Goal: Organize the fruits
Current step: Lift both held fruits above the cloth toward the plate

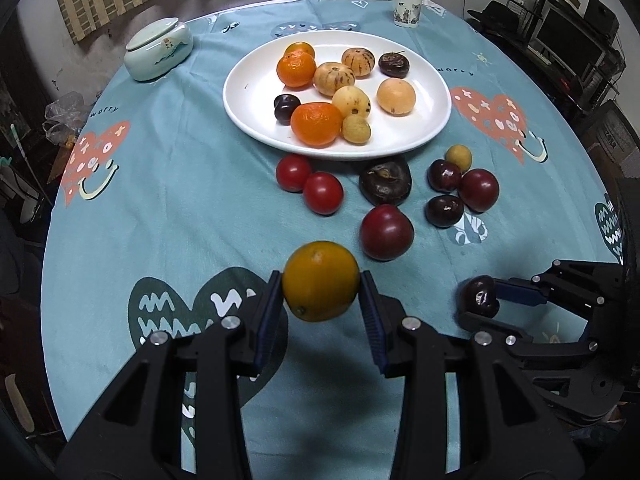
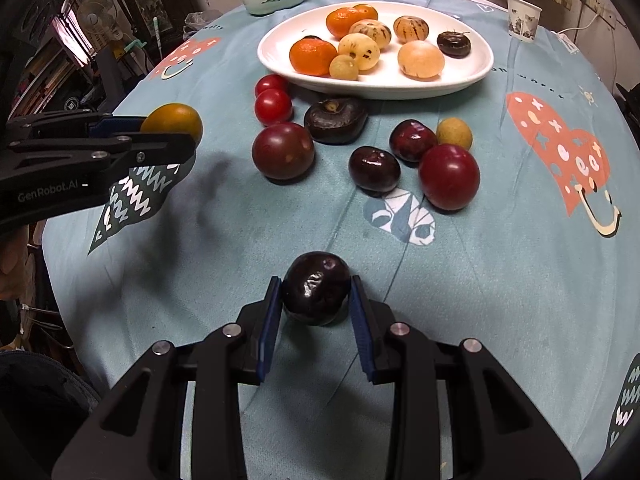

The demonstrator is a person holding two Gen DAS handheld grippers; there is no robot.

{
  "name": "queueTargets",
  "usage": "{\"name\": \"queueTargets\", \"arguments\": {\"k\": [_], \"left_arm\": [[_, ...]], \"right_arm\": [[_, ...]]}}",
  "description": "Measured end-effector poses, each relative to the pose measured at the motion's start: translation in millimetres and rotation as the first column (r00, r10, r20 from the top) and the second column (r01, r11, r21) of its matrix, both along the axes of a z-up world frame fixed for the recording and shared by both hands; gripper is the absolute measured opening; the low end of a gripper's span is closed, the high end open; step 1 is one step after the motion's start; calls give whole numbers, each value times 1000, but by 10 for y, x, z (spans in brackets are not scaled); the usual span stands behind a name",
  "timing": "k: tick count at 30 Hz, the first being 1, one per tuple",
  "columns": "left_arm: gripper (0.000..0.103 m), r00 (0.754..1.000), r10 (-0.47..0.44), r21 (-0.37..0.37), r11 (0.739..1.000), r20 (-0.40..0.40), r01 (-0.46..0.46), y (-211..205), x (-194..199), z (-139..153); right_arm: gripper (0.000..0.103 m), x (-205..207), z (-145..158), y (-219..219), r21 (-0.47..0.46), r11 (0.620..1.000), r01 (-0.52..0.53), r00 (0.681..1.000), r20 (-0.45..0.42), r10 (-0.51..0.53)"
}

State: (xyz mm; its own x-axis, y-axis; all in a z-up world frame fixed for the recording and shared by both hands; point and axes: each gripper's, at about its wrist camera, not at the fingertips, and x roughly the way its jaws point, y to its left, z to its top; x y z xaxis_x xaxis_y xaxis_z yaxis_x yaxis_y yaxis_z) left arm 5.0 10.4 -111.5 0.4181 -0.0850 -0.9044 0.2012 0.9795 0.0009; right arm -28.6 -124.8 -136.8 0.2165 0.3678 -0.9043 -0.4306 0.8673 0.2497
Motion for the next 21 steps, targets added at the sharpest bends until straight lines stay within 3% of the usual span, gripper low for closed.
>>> {"name": "queueTargets", "arguments": {"k": [11, 21], "left_arm": [[39, 1000, -3, 6, 1000, -6, 3, -9, 13, -22], [39, 998, 31, 6, 999, -56, -31, 67, 58, -285]], "right_arm": [[34, -14, -19, 6, 0, 1000, -3, 1000, -4, 3], [34, -18, -39, -32, 15, 1000, -2, 1000, -4, 2]]}}
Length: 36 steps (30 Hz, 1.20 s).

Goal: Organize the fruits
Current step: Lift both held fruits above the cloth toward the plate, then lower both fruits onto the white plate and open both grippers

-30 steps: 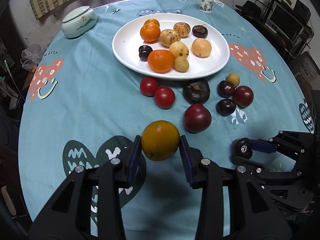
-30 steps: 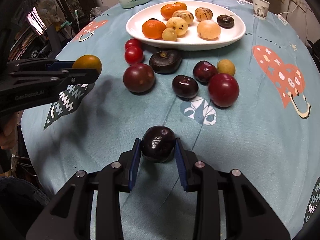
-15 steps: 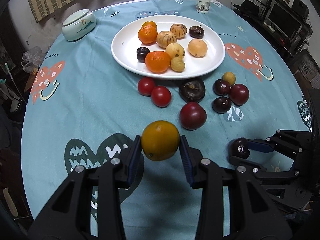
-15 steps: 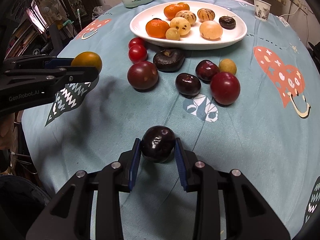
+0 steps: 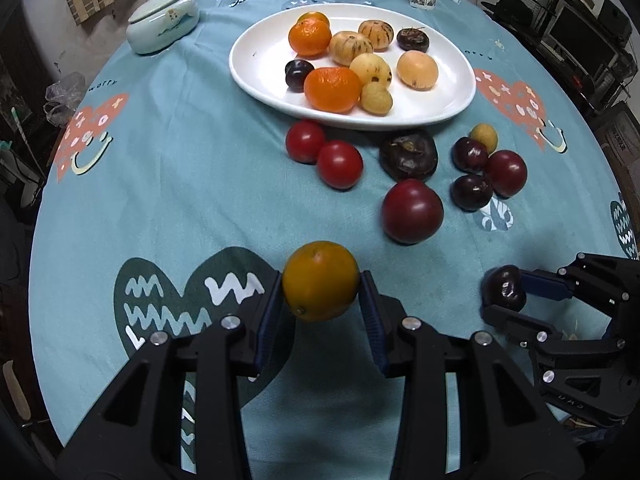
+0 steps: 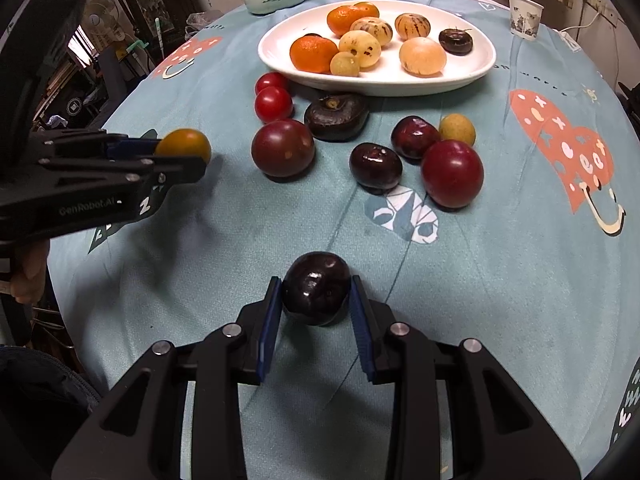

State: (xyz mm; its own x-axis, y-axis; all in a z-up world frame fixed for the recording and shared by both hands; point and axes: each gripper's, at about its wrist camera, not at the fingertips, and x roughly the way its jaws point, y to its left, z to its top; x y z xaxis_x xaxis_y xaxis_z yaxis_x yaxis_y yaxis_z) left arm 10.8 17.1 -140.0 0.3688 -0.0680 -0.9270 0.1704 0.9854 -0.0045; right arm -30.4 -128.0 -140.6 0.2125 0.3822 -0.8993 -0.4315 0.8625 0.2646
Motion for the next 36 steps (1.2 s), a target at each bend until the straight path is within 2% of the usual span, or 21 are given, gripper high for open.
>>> {"name": "queueTargets", "arguments": {"k": [7, 26, 33, 36], "left_arm": [[39, 1000, 2, 9, 1000, -24, -2, -6, 16, -98], [39, 1000, -16, 7, 1000, -21, 16, -45, 14, -82], [39, 999, -46, -10, 999, 20, 46, -96, 120, 90], [39, 998, -42, -43, 998, 53, 44, -92, 322, 253]], "right_arm": [[34, 3, -6, -6, 8, 1000, -6, 1000, -1, 6], [36, -47, -12, 18, 0, 1000, -25, 1000, 12, 25], [36, 31, 67, 38, -9, 999, -46, 999, 14, 47], [36, 219, 317, 33, 19, 999, -42, 995, 88, 40]]}}
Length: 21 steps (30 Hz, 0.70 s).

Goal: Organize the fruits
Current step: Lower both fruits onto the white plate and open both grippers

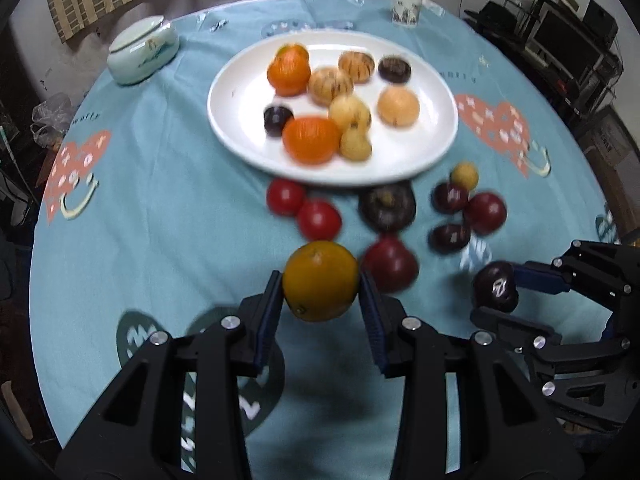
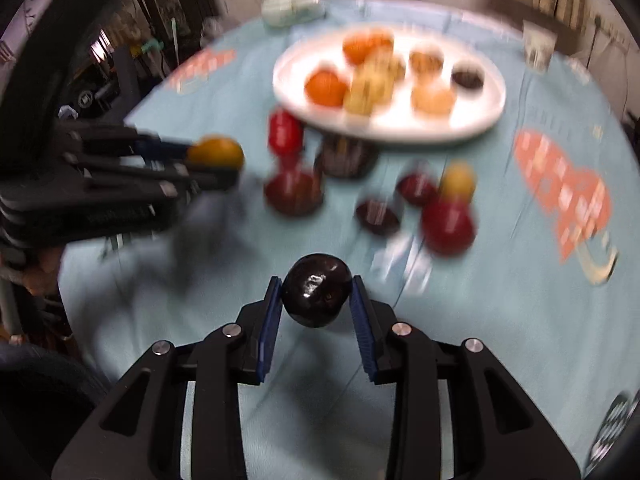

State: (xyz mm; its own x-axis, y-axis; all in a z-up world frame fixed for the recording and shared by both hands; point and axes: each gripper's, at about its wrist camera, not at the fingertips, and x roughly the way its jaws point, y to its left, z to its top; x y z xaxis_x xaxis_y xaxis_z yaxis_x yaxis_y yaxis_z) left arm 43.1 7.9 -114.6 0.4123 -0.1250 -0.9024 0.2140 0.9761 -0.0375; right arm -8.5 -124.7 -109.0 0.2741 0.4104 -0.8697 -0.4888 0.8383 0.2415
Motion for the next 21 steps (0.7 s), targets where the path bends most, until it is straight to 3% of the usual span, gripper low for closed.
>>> {"name": "queueTargets", "arguments": {"k": [7, 14, 18, 19, 20, 21], "left_arm": [[39, 993, 62, -38, 998, 99, -59, -35, 707, 426], [39, 987, 150, -59, 988, 66, -146, -34, 1276, 382], [43, 980, 193, -60, 980, 35, -191, 13, 1434, 245], [47, 980, 198, -68, 978, 35, -195, 31, 1458, 239], [49, 979, 200, -74, 978, 37, -197, 45, 1468, 240], [53, 980, 193, -78, 979, 42, -190, 51, 1468, 244]], "right_arm": [[36, 856, 428, 4, 26, 996, 85, 981, 170, -88], [36, 1492, 342, 9, 27, 987, 160, 972, 169, -162], [38, 1724, 192, 76, 2, 989, 146, 978, 148, -145], [43, 1798, 151, 85, -3, 990, 138, 981, 137, -136], [64, 1805, 134, 90, -10, 991, 135, 982, 133, -132], [70, 1822, 118, 83, -20, 989, 147, 980, 138, -143]]}}
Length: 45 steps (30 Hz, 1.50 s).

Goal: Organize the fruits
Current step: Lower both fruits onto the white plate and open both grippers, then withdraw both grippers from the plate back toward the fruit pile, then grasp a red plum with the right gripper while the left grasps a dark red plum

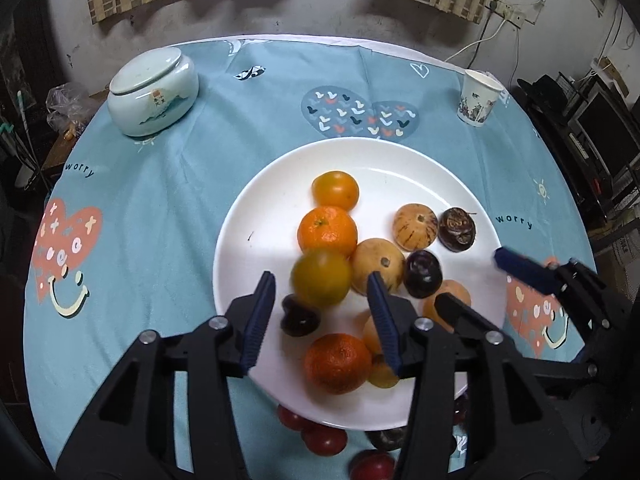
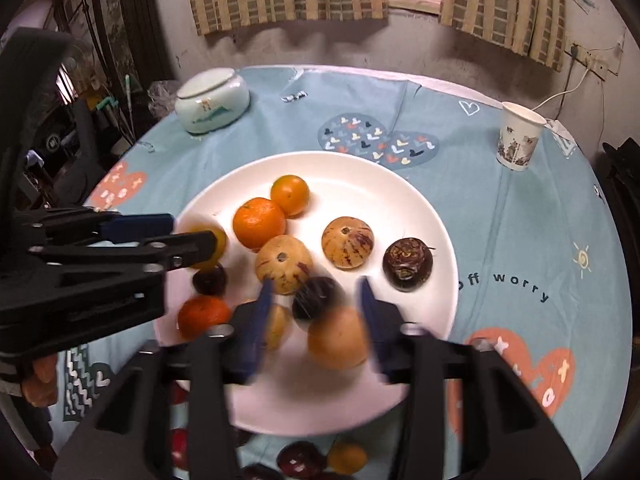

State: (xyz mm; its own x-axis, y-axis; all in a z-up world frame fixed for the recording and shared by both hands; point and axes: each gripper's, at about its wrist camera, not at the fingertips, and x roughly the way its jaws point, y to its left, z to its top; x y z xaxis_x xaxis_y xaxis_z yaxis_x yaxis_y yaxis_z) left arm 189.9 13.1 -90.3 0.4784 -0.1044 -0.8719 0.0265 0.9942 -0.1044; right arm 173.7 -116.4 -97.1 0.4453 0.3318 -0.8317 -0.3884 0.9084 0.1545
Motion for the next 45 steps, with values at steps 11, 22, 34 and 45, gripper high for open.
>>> {"name": "queueTargets", "arguments": {"k": [11, 22, 34, 45], "left_arm": [[59, 996, -80, 2, 997, 47, 80, 78, -624, 62], [63, 963, -261, 0, 965, -74, 262, -19, -1793, -385], [66, 972, -220, 6, 975, -84, 222, 15, -1970, -437], [68, 977, -202, -13, 979, -72, 202, -18, -1933, -359]], "right_arm": [[70, -760, 95, -377, 73, 997, -19, 1000, -6, 20], [70, -1856, -369, -660, 25, 999, 47, 990, -133, -43], [70, -1694, -357, -763, 48, 987, 154, 977, -158, -145], [43, -1308, -475, -545, -74, 996, -47, 994, -100, 39]]}}
